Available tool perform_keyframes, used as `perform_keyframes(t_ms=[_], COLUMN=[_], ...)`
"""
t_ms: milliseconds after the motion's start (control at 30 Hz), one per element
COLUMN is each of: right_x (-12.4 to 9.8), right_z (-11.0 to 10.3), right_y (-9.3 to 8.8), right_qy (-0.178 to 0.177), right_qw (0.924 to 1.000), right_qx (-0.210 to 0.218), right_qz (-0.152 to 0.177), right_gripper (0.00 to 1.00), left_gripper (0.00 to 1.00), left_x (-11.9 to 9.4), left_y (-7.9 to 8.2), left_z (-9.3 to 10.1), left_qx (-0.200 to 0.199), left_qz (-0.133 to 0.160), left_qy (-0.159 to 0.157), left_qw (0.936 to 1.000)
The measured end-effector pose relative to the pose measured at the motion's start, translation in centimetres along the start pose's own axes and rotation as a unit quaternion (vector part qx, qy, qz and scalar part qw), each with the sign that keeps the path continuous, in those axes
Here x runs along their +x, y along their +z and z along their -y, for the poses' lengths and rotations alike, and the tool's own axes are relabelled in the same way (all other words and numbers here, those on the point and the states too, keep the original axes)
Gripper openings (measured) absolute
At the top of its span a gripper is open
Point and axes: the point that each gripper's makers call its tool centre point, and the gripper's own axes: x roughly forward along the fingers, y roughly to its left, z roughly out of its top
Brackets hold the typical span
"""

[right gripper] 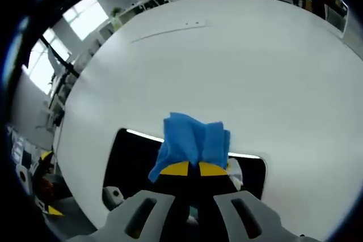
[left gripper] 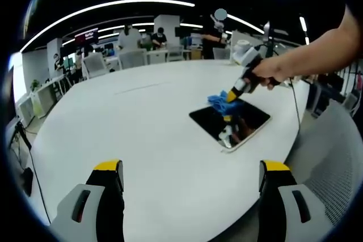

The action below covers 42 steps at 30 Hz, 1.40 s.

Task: Wipe the mirror surface with the cleaning cloth until all visible marks leave the cleaned area.

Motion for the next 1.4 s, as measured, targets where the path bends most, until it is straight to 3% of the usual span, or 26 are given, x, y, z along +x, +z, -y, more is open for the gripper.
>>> perform_keyframes(t_ms=[567,1400], right_x=[-0.5,-2.5], right_z=[-0.3,-1.7], right_y=[-1.4,-5.5], right_qy=[-0.004,0.004], right_qw=[0.9999,0.9998], right_qx=[0.013,0.014], right_qz=[0.008,0.016], right_gripper=[0.0,0.0], left_gripper=[0.99,0.99], left_x=[0.0,0.0], left_y=[-0.1,0.0], left_z=[-0.1,0.4], left_qx=[0.001,0.008], left_qz=[-0.002,-0.001], left_qy=[0.004,-0.003], left_qw=[1.0,1.0])
